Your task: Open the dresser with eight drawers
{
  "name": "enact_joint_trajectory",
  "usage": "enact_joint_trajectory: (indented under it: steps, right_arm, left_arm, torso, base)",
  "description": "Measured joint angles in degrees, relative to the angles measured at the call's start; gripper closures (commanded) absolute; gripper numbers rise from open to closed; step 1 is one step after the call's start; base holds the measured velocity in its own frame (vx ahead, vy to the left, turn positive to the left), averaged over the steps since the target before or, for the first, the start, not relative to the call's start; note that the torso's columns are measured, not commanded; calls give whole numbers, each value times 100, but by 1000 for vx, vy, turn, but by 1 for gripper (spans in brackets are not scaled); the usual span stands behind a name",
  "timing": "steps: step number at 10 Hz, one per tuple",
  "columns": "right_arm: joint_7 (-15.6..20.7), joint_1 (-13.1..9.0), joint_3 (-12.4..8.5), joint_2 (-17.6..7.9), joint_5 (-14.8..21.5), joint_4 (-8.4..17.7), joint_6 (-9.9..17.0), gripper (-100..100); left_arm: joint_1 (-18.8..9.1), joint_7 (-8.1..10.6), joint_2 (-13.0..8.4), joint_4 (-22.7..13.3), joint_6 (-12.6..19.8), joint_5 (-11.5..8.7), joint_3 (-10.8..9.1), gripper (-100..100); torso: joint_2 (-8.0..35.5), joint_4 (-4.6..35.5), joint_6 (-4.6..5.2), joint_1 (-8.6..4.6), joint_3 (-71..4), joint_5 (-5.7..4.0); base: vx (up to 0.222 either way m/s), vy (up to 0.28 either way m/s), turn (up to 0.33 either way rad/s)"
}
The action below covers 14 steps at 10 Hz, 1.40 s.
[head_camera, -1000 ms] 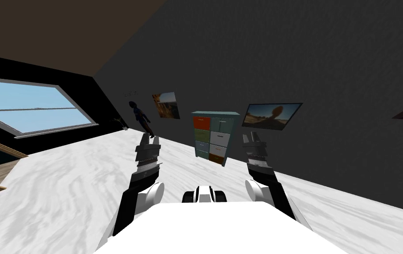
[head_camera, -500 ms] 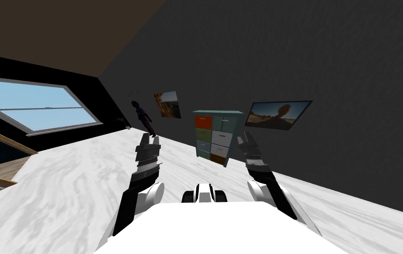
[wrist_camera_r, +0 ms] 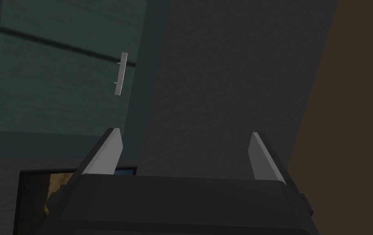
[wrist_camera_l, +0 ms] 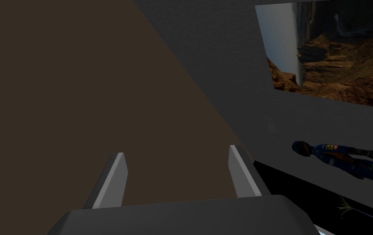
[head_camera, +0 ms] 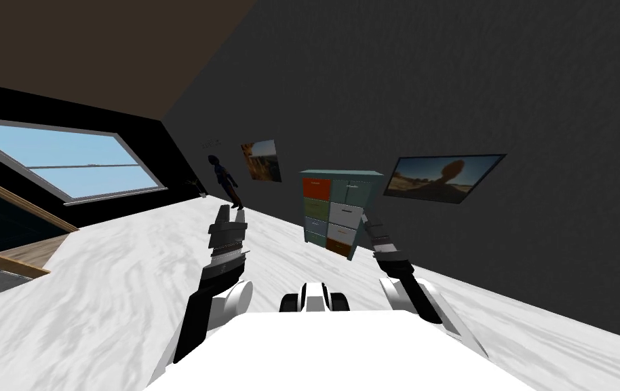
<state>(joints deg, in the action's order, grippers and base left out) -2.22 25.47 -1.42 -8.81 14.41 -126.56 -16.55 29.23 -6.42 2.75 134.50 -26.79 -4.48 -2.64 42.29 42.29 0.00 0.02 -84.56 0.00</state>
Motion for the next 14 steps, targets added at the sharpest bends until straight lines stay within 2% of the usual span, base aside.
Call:
enact_joint_trajectory:
  steps: [9, 14]
  right_arm:
    - [624, -124, 95, -138, 1300, 422, 707, -100]
    - [1005, -256, 168, -208, 2106, 680, 1265, -100]
  left_arm:
    - [0, 0, 0, 0, 0, 0, 0, 0]
    - [0, 0, 0, 0, 0, 0, 0, 0]
  torso:
    - [-1, -1, 1, -4, -2, 0]
    - [-6, -2, -1, -2, -4, 0]
  base:
    - [43, 22, 56]
    - [49, 23, 53]
